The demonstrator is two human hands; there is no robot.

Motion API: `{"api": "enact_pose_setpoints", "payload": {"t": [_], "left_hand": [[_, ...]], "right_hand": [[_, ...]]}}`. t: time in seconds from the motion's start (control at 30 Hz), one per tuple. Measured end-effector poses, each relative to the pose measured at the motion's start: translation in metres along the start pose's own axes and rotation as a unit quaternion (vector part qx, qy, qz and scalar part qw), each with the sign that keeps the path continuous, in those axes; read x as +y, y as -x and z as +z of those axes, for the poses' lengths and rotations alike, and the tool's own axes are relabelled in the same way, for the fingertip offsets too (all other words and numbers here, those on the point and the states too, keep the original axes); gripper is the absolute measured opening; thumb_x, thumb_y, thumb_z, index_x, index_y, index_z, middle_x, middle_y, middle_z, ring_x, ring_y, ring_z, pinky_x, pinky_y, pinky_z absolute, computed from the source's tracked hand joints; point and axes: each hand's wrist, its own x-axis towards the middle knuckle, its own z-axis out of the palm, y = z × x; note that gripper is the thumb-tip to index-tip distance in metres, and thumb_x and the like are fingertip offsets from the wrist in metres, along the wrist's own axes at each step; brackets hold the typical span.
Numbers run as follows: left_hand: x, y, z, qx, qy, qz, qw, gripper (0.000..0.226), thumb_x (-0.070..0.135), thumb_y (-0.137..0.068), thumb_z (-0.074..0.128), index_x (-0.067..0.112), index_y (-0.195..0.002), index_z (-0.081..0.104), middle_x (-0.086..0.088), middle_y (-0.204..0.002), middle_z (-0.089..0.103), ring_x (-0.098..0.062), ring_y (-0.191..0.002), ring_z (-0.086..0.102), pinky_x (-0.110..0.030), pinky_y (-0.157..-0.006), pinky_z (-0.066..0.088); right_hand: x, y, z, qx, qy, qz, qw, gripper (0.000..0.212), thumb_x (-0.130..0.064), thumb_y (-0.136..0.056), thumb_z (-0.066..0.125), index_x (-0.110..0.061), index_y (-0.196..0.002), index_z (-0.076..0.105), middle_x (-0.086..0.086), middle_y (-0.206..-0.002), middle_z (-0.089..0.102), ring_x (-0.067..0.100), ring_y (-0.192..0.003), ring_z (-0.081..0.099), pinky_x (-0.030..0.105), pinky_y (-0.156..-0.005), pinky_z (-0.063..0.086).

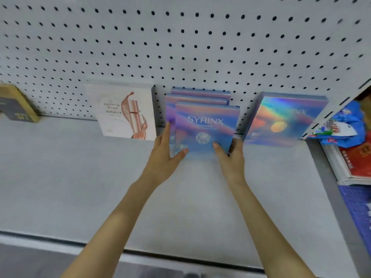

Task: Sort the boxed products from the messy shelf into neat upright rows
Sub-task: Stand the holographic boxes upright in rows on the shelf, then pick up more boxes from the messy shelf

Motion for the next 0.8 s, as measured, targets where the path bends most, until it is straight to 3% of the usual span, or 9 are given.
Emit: {"api": "enact_pose_setpoints", "payload": {"t": [0.07,0.1,0.17,0.23,0.33,0.47,0.67,0.8], "left_hand": [[-0.002,0.01,-0.012,-0.031,0.011,-0.025,0.999,0.085,0.039,-0.089,0.063,0.033,-0.153,0.009,-0.001,-0.149,0.036,-0.02,-0.133,0.042,-0.039,-0.109,0.038],[-0.004,0.018,-0.02,-0.036,0.018,-0.037,0.998,0.081,0.04,-0.089,0.063,0.035,-0.152,0.014,0.003,-0.145,0.04,-0.016,-0.126,0.047,-0.033,-0.105,0.04],[-0.013,0.043,-0.038,-0.017,0.047,-0.054,0.997,0.067,0.037,-0.089,0.064,0.035,-0.146,0.032,0.007,-0.129,0.052,-0.002,-0.103,0.057,-0.013,-0.087,0.043],[-0.024,0.072,-0.061,0.026,0.077,-0.064,0.995,0.047,0.031,-0.089,0.066,0.03,-0.133,0.052,0.006,-0.113,0.065,0.012,-0.086,0.061,0.0,-0.071,0.041],[-0.051,0.119,-0.108,0.077,0.1,-0.078,0.989,0.035,0.028,-0.087,0.068,0.03,-0.121,0.061,0.018,-0.1,0.067,0.015,-0.087,0.061,0.0,-0.073,0.043],[-0.101,0.183,-0.182,0.133,0.133,-0.083,0.979,0.034,0.024,-0.086,0.069,0.039,-0.115,0.059,0.017,-0.102,0.068,0.004,-0.095,0.065,-0.014,-0.084,0.049],[-0.206,0.292,-0.29,0.194,0.15,-0.116,0.962,0.037,0.019,-0.087,0.069,0.034,-0.12,0.061,0.013,-0.109,0.07,0.002,-0.099,0.064,-0.02,-0.087,0.053],[-0.264,0.358,-0.363,0.27,0.167,-0.161,0.935,0.035,0.026,-0.084,0.072,0.046,-0.111,0.061,0.022,-0.105,0.07,0.001,-0.099,0.065,-0.028,-0.088,0.052]], "right_hand": [[-0.008,0.007,-0.002,0.037,0.027,0.022,0.999,0.041,-0.014,-0.086,0.071,-0.008,-0.119,0.048,0.018,-0.117,0.059,0.029,-0.103,0.059,0.033,-0.092,0.048],[-0.013,0.013,-0.003,0.069,0.039,0.024,0.997,0.044,-0.014,-0.088,0.069,-0.005,-0.124,0.046,0.02,-0.122,0.055,0.029,-0.106,0.056,0.035,-0.094,0.047],[-0.026,0.033,-0.003,0.127,0.029,0.004,0.991,0.042,-0.015,-0.089,0.067,-0.009,-0.125,0.046,0.018,-0.124,0.052,0.023,-0.103,0.055,0.025,-0.087,0.045],[-0.04,0.061,0.0,0.121,0.001,-0.004,0.993,0.034,-0.014,-0.088,0.067,-0.019,-0.116,0.049,0.012,-0.12,0.057,0.013,-0.093,0.058,0.015,-0.077,0.044],[-0.057,0.111,0.03,-0.012,0.05,0.001,0.999,0.029,-0.011,-0.087,0.068,-0.024,-0.109,0.054,0.007,-0.11,0.063,0.01,-0.088,0.061,0.02,-0.077,0.043],[-0.075,0.186,0.109,-0.211,0.102,-0.011,0.972,0.035,-0.017,-0.086,0.071,-0.026,-0.116,0.055,0.0,-0.112,0.06,0.014,-0.103,0.058,0.017,-0.082,0.043],[-0.087,0.311,0.261,-0.395,0.121,-0.068,0.908,0.061,-0.029,-0.082,0.076,-0.052,-0.125,0.039,-0.011,-0.137,0.044,0.006,-0.123,0.045,0.021,-0.101,0.034],[-0.095,0.382,0.358,-0.472,0.127,-0.094,0.867,0.065,-0.048,-0.076,0.076,-0.064,-0.123,0.035,-0.022,-0.137,0.041,-0.006,-0.125,0.041,0.008,-0.092,0.033]]}}
